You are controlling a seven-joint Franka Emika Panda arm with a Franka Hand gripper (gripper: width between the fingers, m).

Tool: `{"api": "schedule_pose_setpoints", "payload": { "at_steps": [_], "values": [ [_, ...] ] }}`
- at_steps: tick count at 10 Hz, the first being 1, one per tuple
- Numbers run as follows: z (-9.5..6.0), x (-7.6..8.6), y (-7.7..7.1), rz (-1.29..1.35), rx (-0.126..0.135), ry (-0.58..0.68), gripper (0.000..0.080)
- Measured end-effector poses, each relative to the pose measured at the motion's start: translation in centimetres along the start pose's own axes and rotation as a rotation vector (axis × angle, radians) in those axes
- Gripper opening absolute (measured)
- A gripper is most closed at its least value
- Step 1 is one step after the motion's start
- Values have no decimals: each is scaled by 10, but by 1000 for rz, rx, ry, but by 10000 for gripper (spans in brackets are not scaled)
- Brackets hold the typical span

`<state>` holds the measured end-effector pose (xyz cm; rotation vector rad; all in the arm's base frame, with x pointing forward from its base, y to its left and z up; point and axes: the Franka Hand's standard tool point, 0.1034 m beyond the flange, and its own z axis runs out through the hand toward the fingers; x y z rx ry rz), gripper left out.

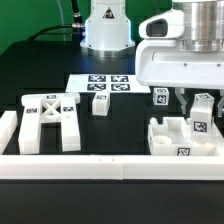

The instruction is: Assemble chair

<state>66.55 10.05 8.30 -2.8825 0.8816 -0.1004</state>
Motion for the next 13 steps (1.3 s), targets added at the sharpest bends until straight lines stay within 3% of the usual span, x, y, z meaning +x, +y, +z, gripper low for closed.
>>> {"api": "schedule_pose_setpoints", "payload": {
  "at_steps": [6, 10, 13],
  "values": [
    [0, 1, 0, 516, 7, 0, 291],
    [3, 0, -12, 818, 14, 5, 291],
    [3, 0, -13, 948, 21, -8, 291]
  ]
}}
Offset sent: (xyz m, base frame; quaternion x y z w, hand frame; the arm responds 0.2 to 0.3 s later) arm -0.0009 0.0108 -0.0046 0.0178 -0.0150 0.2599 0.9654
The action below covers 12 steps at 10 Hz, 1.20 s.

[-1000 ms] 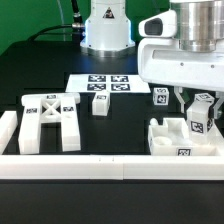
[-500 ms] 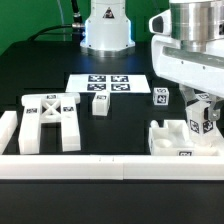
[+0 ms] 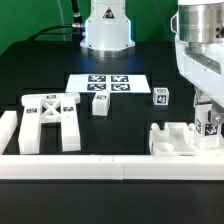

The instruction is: Assemble chair

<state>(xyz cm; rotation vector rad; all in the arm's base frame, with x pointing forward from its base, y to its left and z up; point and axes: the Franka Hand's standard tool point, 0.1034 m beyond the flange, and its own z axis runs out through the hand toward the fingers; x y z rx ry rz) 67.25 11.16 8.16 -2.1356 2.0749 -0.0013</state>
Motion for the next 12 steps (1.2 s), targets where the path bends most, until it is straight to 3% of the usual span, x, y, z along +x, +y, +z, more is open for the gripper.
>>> {"api": "schedule_pose_setpoints", "payload": {
  "at_steps": [2, 3, 4, 5, 6, 10, 11, 12],
  "values": [
    [0, 0, 0, -2, 0, 0, 291],
    [0, 0, 0, -18, 0, 0, 387],
    [-1, 3, 0, -114, -4, -1, 387],
    [-2, 5, 1, -180, -12, 0, 564],
    [-2, 4, 2, -306, -19, -2, 632],
    [-1, 4, 2, -612, -10, 0, 649],
    [0, 4, 2, -692, -15, 1, 649],
    [0, 3, 6, -774, -42, 4, 649]
  ]
}}
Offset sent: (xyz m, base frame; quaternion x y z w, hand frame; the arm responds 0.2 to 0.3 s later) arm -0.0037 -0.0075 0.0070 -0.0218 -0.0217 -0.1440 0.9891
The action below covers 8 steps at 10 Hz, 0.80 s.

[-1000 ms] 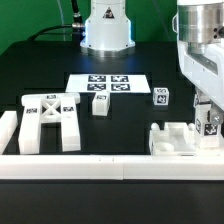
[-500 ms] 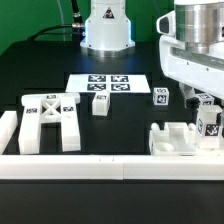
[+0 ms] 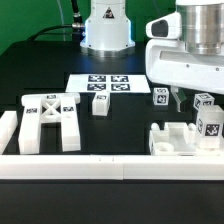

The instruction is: Assemble chair

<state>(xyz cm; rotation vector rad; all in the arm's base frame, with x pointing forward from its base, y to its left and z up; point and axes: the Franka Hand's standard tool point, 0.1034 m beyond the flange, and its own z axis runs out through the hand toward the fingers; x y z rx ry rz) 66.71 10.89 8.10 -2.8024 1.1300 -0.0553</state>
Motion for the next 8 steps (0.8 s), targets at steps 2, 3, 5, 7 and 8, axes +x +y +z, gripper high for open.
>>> {"api": "schedule_pose_setpoints", "payload": {
  "at_steps": [2, 3, 5, 7, 8],
  "values": [
    [-1, -1, 1, -301, -68, 18, 649],
    [-2, -1, 2, -405, -84, 15, 649],
    [-2, 2, 1, -623, -103, 12, 649],
    [-2, 3, 2, -738, -104, 7, 649],
    [-1, 1, 1, -754, -102, 4, 649]
  ]
}}
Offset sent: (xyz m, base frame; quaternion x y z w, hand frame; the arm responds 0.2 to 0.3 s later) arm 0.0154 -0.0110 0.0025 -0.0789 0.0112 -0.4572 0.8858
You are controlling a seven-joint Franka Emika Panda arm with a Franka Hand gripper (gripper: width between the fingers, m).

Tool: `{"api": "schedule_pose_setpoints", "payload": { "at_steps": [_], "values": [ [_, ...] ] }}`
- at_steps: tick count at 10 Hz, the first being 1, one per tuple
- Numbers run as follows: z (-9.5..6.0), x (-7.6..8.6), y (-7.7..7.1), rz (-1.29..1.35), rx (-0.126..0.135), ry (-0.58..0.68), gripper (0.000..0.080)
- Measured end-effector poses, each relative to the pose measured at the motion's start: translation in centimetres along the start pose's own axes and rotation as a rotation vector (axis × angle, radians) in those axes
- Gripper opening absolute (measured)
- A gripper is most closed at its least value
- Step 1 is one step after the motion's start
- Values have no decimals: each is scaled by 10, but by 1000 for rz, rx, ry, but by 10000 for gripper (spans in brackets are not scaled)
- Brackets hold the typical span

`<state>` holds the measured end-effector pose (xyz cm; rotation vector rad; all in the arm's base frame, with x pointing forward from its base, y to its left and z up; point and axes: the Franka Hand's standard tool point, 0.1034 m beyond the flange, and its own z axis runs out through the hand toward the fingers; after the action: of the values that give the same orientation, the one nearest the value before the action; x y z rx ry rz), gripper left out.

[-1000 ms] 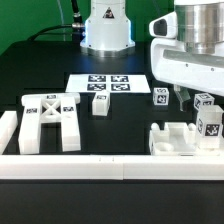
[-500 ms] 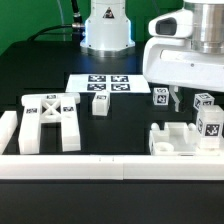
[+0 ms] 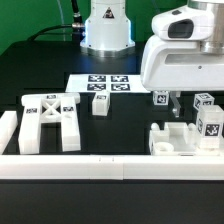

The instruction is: Assemble chair

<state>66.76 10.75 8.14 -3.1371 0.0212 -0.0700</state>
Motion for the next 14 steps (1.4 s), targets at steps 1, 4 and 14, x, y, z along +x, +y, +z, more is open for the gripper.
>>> {"api": "schedule_pose_setpoints", "payload": {
  "at_steps": [1, 4, 14],
  "values": [
    [1, 2, -1, 0, 1, 3, 649],
    [1, 6, 2, 3, 1, 7, 649],
    [2, 6, 1, 497, 21, 3, 289]
  ]
}}
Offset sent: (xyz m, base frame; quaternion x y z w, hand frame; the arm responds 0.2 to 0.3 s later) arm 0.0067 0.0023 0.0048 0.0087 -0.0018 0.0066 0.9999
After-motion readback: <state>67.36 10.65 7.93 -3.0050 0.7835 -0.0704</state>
